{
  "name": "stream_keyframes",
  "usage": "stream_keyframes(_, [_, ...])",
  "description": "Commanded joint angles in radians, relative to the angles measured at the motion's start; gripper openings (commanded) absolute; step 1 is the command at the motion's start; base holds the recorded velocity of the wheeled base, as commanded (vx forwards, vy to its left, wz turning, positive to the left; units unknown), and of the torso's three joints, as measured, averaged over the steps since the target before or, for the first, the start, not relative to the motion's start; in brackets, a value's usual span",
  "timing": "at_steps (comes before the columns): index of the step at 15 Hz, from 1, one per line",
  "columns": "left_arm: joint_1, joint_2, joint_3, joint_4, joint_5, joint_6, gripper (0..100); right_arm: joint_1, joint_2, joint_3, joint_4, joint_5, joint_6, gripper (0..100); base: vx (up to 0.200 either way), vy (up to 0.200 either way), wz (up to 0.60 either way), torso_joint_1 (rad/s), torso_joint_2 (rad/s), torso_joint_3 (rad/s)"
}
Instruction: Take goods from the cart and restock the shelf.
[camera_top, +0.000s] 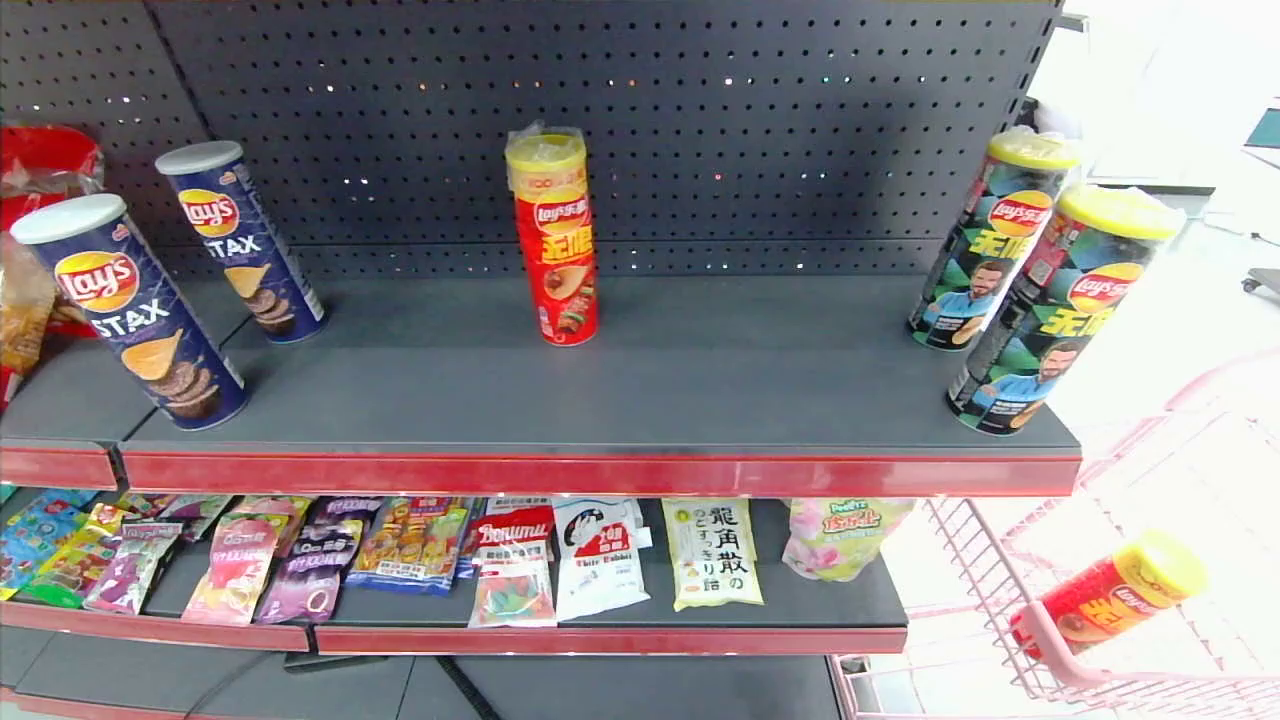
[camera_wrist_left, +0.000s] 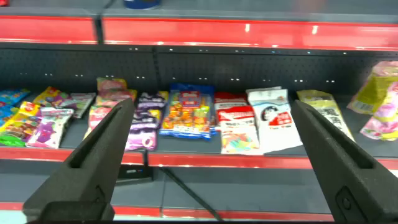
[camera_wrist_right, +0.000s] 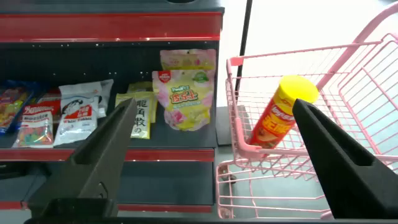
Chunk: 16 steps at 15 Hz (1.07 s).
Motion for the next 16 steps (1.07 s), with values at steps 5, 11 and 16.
stream_keyframes(5, [0.000, 0.001, 0.000, 0.000, 0.000, 0.000, 100, 0.000, 0.000, 0.000, 0.000, 0.000, 0.000, 100, 0.000, -0.200, 0.00, 0.003, 0.00, 0.004])
stream_keyframes(11, [0.000, 0.001, 0.000, 0.000, 0.000, 0.000, 100, 0.000, 0.000, 0.000, 0.000, 0.001, -0.003, 100, 0.000, -0.067, -0.20, 0.002, 0.00, 0.005])
stream_keyframes(16, [0.000, 0.001, 0.000, 0.000, 0.000, 0.000, 100, 0.000, 0.000, 0.000, 0.000, 0.001, -0.002, 100, 0.000, 0.000, -0.60, 0.003, 0.00, 0.001])
